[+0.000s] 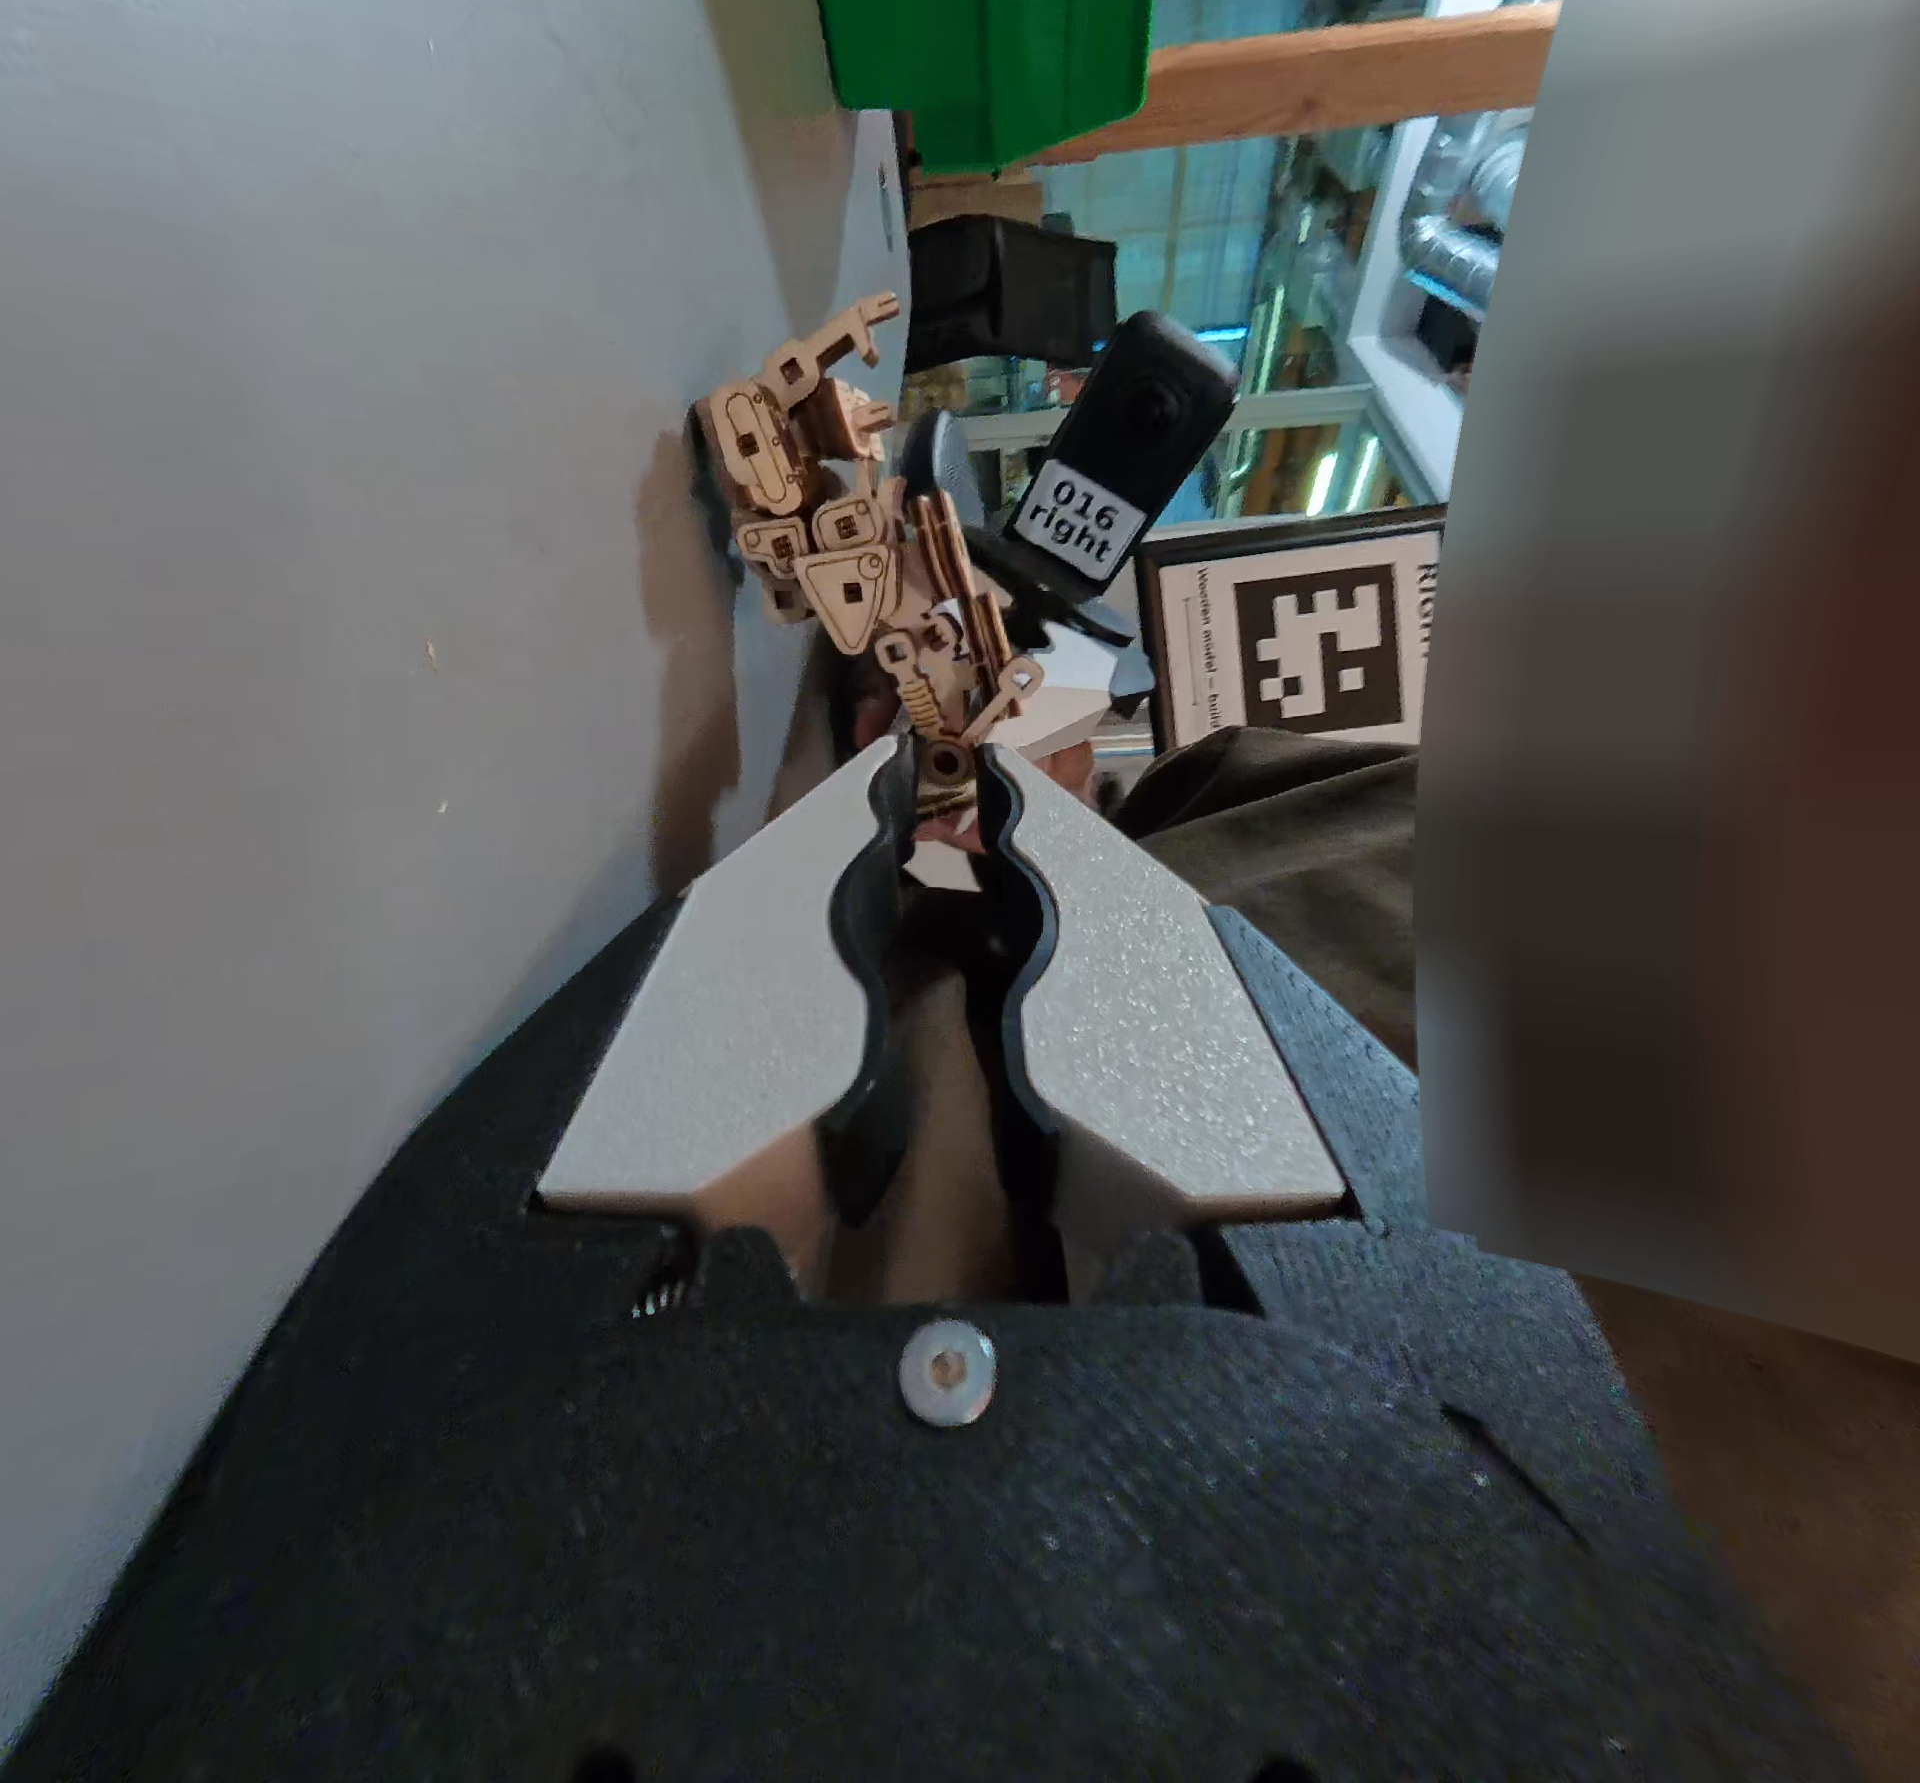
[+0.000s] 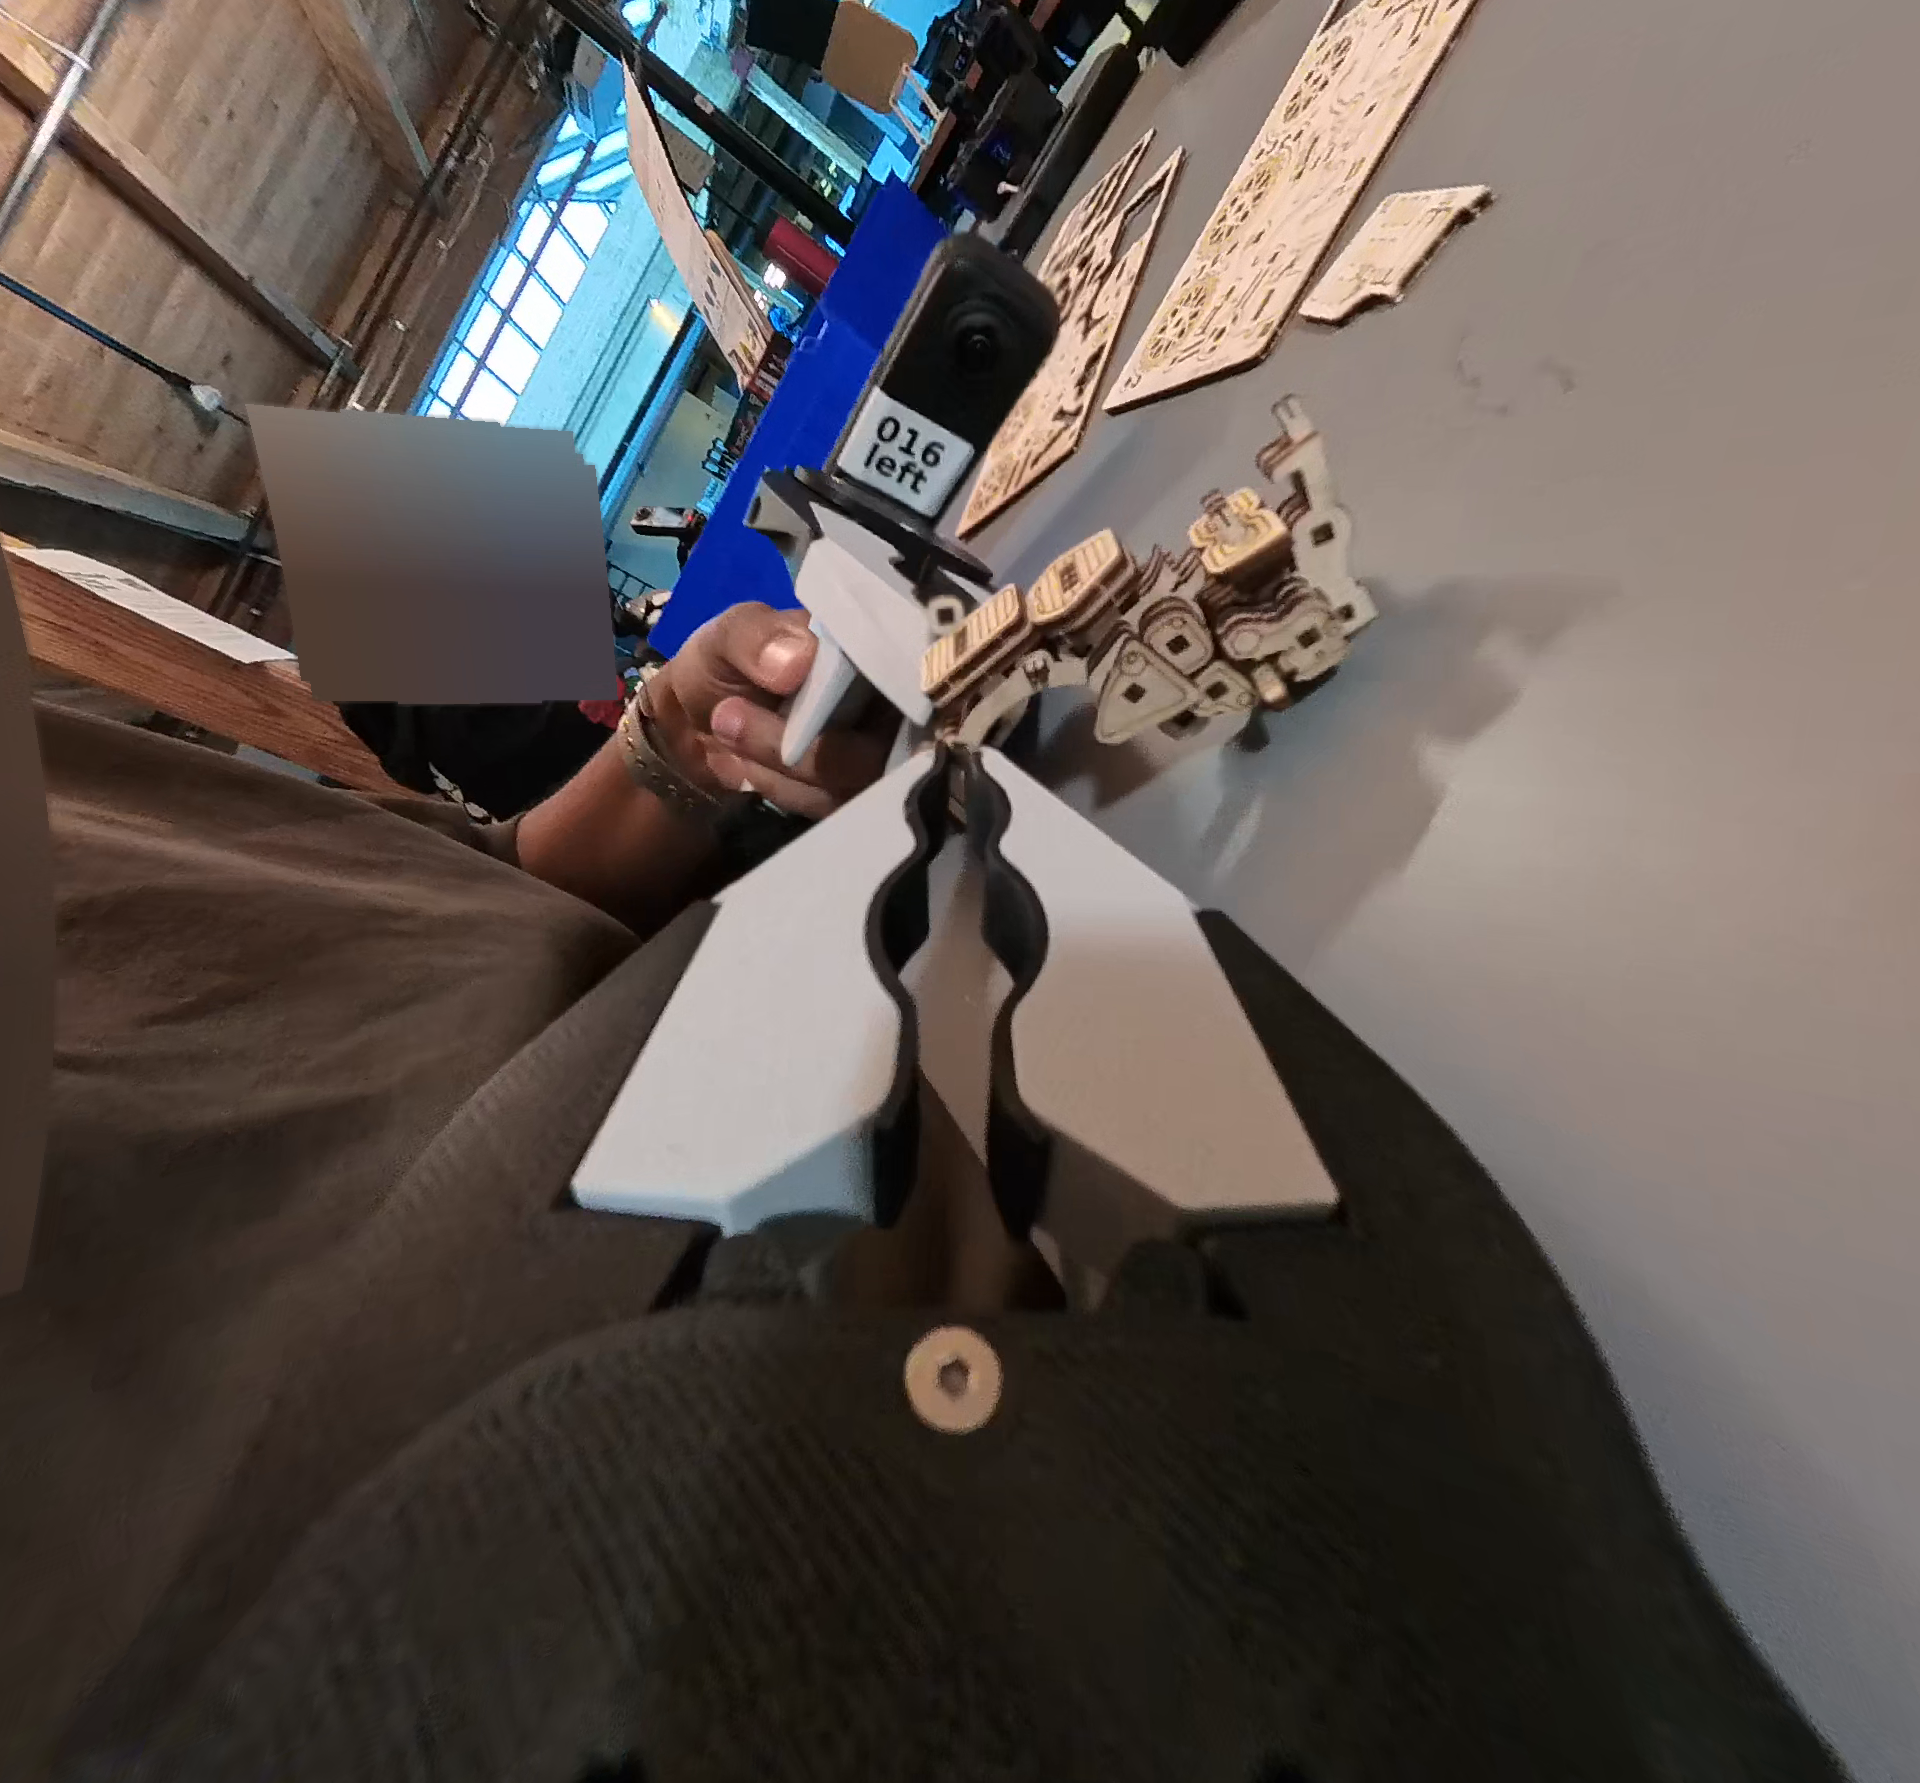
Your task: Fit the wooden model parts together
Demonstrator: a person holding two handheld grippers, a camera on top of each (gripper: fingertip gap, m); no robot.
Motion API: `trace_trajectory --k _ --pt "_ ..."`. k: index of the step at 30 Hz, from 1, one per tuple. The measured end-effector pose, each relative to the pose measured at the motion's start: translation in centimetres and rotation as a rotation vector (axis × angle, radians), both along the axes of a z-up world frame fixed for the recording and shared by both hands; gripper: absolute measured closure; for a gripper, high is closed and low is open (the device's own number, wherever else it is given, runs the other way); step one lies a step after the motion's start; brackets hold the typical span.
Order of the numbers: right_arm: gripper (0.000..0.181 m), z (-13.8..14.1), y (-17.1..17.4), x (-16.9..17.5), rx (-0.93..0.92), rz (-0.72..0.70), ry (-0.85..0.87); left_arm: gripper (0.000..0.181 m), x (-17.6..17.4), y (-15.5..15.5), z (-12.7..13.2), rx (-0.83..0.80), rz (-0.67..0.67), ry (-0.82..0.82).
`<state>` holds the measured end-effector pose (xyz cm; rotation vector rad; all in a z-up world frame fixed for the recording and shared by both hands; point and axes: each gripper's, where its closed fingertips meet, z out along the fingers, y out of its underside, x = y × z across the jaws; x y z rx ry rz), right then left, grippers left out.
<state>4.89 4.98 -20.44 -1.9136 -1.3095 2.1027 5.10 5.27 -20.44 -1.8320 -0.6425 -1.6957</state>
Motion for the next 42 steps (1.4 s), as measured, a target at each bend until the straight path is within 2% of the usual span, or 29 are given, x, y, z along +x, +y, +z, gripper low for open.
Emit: trace_trajectory --k 9,18,26,36,42 --pt "0.181 -0.6 -0.4 0.1 0.069 0.026 -0.021 0.173 0.2 -0.4 -0.5 -0.002 -0.046 0.082" --pt "0.180 -1.1 -0.1 0.1 0.131 0.020 -0.047 0.173 0.2 -0.1 -0.8 0.008 -0.011 0.141" --pt "0.154 -1.1 0.7 1.1 0.199 0.015 -0.075 0.173 0.4 0.3 -1.1 -0.005 0.022 0.159" --pt "0.159 -1.7 -0.9 1.0 0.408 -0.048 -0.074 0.173 0.5 0.6 -1.5 -0.018 0.056 0.226" --pt "0.163 -1.8 -0.6 1.0 0.388 -0.084 -0.104 0.173 0.5 0.6 -1.6 -0.015 0.071 0.260"
